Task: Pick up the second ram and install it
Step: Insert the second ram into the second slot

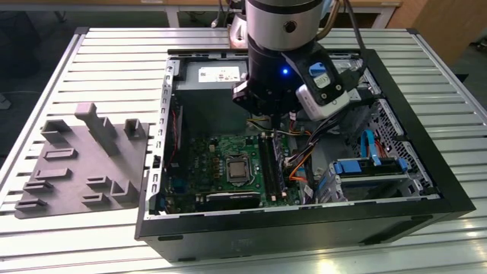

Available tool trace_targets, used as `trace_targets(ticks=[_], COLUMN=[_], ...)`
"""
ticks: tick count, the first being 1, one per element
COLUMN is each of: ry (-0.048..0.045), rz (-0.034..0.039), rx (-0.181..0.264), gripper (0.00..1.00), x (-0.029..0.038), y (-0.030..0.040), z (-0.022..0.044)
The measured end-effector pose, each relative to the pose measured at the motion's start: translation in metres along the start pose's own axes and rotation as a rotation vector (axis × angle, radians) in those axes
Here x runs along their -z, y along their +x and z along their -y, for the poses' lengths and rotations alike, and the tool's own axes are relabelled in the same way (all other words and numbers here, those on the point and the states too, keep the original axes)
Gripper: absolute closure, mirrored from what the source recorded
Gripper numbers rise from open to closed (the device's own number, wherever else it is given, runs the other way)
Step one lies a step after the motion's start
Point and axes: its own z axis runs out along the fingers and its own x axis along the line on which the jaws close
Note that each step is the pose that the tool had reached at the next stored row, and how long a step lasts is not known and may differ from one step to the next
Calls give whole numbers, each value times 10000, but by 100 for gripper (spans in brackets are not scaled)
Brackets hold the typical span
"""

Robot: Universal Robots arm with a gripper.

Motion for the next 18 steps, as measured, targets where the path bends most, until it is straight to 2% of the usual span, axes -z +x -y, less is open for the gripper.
trace_targets(ticks=[18], ry=[-1], rz=[0], rx=[0], gripper=[88], x=[-88], y=[10], z=[7])
